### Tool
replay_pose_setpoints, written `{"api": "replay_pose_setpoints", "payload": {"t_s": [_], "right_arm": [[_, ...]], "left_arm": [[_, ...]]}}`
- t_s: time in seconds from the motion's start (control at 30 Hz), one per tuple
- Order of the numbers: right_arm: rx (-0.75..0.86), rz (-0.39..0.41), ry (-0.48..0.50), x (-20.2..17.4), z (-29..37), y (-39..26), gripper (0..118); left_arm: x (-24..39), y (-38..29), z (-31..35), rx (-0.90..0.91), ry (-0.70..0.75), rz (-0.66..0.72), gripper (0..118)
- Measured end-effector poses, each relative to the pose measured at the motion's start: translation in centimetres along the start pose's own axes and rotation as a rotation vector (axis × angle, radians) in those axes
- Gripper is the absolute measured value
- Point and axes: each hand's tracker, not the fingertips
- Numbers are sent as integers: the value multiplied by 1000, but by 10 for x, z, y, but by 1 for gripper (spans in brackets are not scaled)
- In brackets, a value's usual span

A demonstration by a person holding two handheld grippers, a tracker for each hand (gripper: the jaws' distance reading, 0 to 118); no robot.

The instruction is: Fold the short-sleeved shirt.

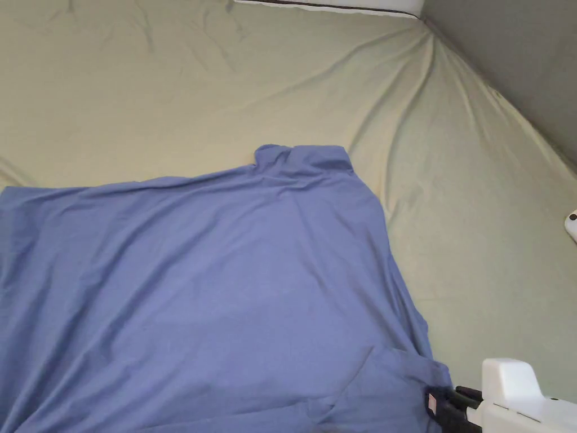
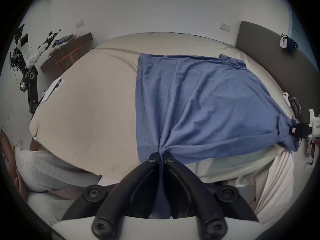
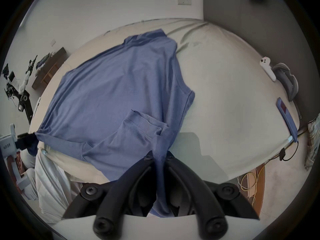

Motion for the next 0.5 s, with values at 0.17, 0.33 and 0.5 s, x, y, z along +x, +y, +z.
{"api": "replay_pose_setpoints", "payload": {"t_s": [0.17, 0.33, 0.5], "right_arm": [[1, 4, -15, -4, 18, -4, 5], [-5, -26, -16, -4, 34, -1, 5], [34, -64, 14, -5, 21, 35, 5]], "left_arm": [[3, -2, 24, -5, -4, -7, 0], [-3, 2, 35, -33, -6, -19, 0], [-5, 31, 20, 12, 5, -53, 0]]}}
